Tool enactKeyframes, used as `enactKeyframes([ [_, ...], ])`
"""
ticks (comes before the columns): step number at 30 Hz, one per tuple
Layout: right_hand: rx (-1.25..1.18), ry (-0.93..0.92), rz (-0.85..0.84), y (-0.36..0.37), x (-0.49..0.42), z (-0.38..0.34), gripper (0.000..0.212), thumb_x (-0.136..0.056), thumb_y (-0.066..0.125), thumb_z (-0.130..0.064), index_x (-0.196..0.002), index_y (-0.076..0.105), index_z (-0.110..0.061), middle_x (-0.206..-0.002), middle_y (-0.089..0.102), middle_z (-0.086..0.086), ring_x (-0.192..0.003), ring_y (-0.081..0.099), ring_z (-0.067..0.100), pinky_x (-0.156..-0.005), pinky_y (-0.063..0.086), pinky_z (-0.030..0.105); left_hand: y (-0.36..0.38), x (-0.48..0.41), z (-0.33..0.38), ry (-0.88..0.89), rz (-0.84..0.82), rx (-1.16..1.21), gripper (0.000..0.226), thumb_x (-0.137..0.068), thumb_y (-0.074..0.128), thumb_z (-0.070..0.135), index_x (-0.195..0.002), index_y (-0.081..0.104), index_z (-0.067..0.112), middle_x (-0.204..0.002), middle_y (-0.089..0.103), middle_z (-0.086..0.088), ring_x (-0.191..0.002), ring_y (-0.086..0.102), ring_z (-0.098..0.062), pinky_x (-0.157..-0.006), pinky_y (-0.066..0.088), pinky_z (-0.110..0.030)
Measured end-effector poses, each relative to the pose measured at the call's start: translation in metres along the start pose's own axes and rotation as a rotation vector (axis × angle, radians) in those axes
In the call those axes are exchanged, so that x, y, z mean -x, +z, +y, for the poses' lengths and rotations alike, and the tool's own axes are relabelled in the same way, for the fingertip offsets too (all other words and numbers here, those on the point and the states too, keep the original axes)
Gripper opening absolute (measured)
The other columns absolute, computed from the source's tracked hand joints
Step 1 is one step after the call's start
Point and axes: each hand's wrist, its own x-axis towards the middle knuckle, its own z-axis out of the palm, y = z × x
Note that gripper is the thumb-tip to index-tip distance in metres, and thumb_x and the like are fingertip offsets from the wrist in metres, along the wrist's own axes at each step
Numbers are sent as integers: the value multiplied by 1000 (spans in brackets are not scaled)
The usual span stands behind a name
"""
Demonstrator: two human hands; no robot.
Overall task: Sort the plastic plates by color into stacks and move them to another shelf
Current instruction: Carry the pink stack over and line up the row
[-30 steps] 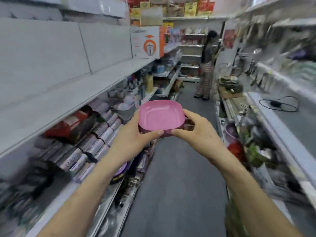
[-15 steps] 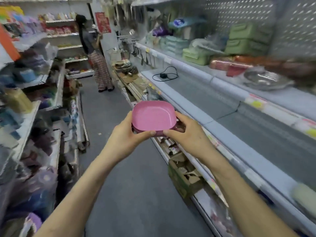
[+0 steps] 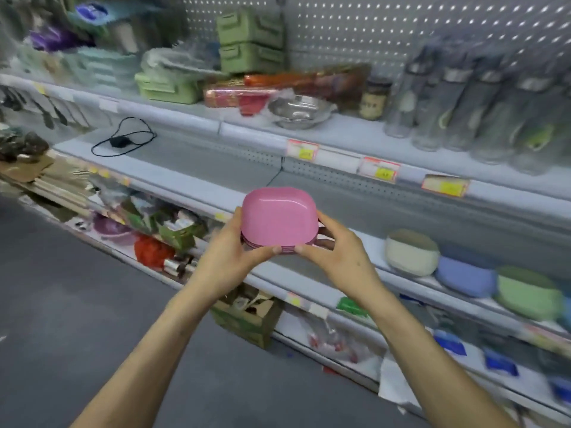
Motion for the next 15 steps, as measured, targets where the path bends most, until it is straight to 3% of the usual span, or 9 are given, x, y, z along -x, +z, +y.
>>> enactKeyframes([
  [2, 4, 27, 51, -17, -2, 17, 71, -83, 82, -29, -146, 51, -41, -133, 61, -8, -113, 65, 6, -99, 57, 37, 23, -18, 3, 10, -50, 30, 77, -80, 84, 45, -144, 42, 35, -121, 65, 14, -107, 64, -6, -81, 53, -24],
  [7, 35, 91, 135, -55, -8, 60, 71, -81, 82, -34, -143, 51, -45, -130, 63, -7, -115, 64, 9, -99, 56, 44, 79, -52, 7, 33, -136, 84, 73, -80, 83, 44, -141, 43, 38, -117, 66, 17, -102, 65, -7, -86, 58, -42],
  [15, 48, 160, 240, -89, -17, 114, 79, -71, 80, -47, -145, 53, -35, -130, 63, -8, -114, 65, 10, -99, 56, 42, 147, -93, 6, 92, -227, 117, 78, -80, 85, 42, -145, 42, 34, -119, 64, 18, -100, 65, -6, -80, 57, -28],
])
